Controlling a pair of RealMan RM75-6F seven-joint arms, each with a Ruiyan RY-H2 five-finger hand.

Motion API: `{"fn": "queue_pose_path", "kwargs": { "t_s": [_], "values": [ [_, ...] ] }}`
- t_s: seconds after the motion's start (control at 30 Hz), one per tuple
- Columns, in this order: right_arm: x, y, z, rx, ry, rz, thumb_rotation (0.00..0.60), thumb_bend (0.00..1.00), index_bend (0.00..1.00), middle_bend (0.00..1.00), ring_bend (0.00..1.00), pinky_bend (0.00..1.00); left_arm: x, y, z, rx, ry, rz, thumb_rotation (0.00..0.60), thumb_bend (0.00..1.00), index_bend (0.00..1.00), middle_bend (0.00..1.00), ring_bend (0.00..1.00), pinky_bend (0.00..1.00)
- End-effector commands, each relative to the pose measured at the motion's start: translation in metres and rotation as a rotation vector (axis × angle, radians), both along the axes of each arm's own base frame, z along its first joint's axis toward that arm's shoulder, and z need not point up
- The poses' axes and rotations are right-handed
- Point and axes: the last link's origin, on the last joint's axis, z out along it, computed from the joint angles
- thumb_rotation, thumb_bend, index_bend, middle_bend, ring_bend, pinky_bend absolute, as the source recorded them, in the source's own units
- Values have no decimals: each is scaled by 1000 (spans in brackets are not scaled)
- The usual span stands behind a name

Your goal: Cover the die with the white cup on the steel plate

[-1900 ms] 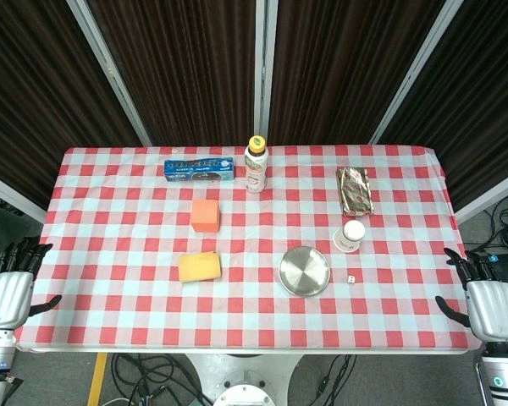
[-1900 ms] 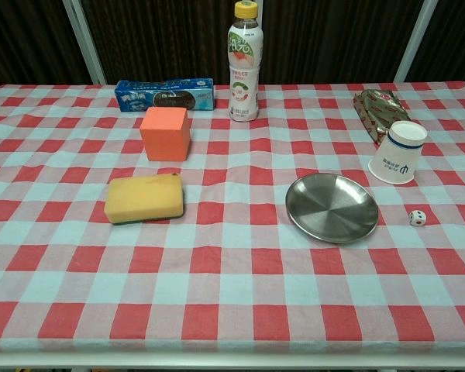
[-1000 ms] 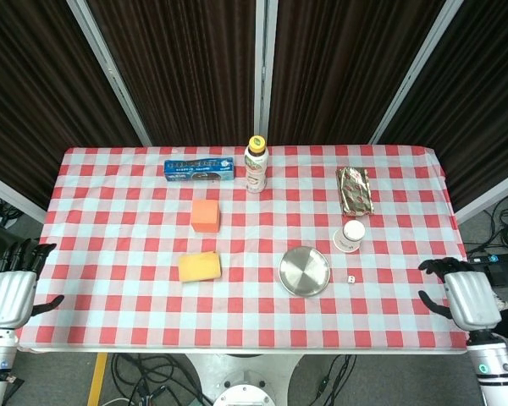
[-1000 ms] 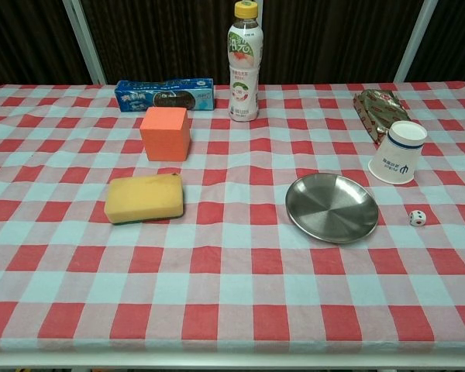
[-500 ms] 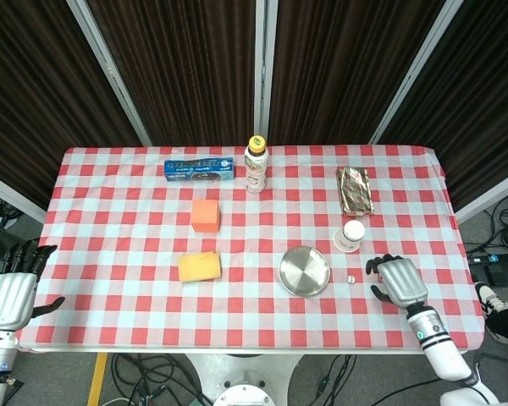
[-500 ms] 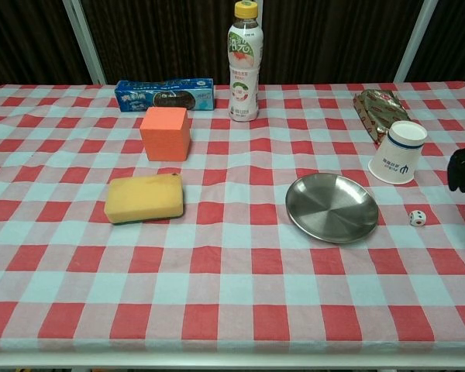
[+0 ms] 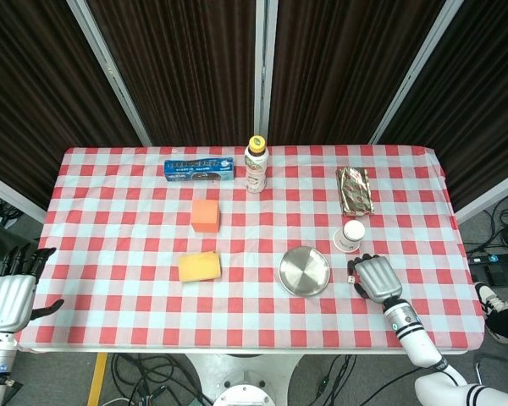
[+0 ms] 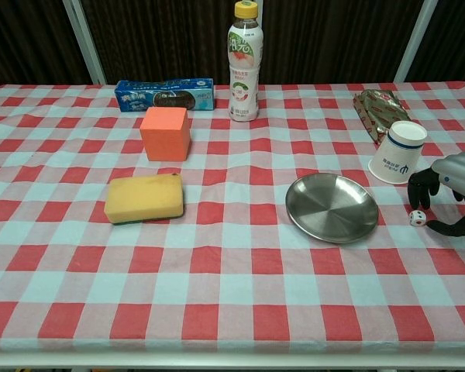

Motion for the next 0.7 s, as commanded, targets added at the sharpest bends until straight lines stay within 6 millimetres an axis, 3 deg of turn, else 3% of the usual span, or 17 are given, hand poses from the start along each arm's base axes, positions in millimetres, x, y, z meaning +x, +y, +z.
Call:
{"fn": "queue_pose_path", "kwargs": {
  "t_s": [0.03, 0.4, 0.57, 0.7],
  "values": [
    [0, -1, -2, 2, 4, 2, 600, 246, 477, 464, 347, 494, 0, 1, 0, -1, 0, 0, 600, 0, 133, 154, 11, 40],
    [11, -5, 2, -21, -37, 24, 600, 327, 583, 483, 352, 495, -2, 0, -1, -2, -5, 8, 600, 0, 133, 154, 11, 40],
    [36, -7, 9, -12, -128, 71, 600, 327, 592, 495, 352, 495, -2, -1, 0, 0, -4, 5, 600, 0, 133, 154, 10, 40],
    [58, -18, 2, 19, -140, 120, 600, 327, 592, 495, 352, 495, -2, -1, 1, 3, -4, 1, 600, 0, 133, 154, 11, 40]
  ]
}}
